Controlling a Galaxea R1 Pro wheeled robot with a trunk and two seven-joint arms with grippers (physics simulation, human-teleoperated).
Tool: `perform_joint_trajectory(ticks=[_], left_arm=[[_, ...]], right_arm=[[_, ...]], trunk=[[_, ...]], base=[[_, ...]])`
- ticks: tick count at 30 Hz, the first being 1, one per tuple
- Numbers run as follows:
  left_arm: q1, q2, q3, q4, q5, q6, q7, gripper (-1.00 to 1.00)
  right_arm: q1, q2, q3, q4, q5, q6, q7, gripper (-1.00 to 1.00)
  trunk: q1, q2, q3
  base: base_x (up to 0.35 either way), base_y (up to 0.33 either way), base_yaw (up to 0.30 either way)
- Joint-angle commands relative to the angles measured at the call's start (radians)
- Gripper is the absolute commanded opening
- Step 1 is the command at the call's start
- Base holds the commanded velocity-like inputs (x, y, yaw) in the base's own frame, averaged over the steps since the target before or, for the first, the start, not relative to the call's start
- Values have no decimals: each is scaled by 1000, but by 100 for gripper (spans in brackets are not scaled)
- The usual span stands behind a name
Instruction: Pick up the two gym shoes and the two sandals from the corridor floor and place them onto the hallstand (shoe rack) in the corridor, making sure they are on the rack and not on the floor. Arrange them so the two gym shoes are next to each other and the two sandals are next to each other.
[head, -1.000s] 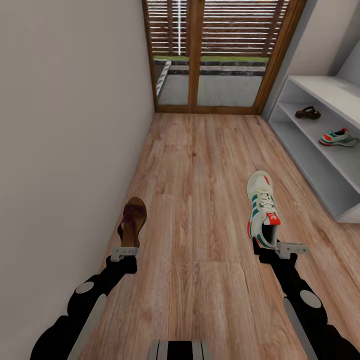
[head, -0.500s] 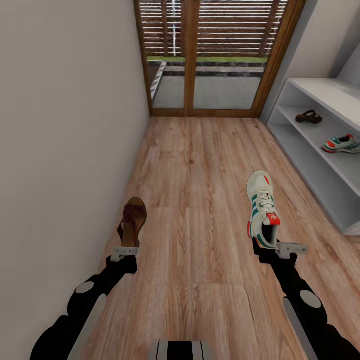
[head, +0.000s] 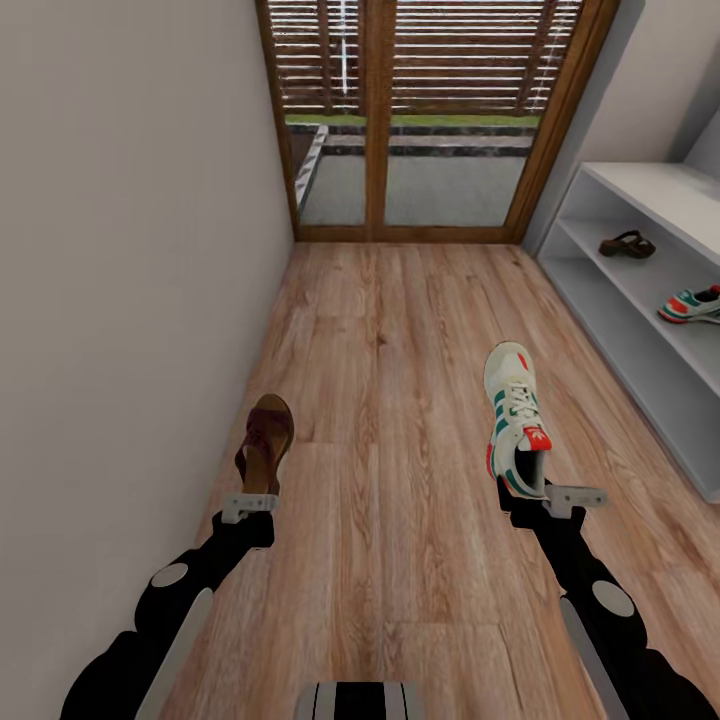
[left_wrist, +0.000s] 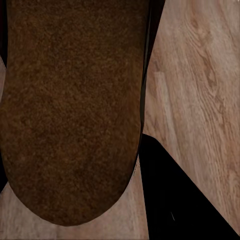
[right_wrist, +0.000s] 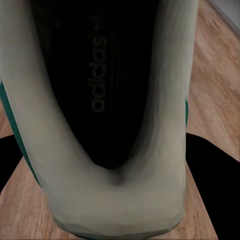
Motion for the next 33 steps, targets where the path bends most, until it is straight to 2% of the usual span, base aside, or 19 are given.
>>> perform_joint_trajectory(ticks=[1,23,33], left_arm=[[0,1,-1,-1,2,5,0,-100],[0,0,-1,-1,2,5,1,-100],[0,-1,-1,-1,2,5,0,-100]], right_arm=[[0,-1,1,-2,-9,4,-6,-100],[0,-1,-5,-2,-18,3,-8,-100],[0,-1,-5,-2,-18,3,-8,-100]], trunk=[[0,0,-1],[0,0,-1],[0,0,-1]], base=[[333,0,0],[333,-1,0],[333,-71,0]])
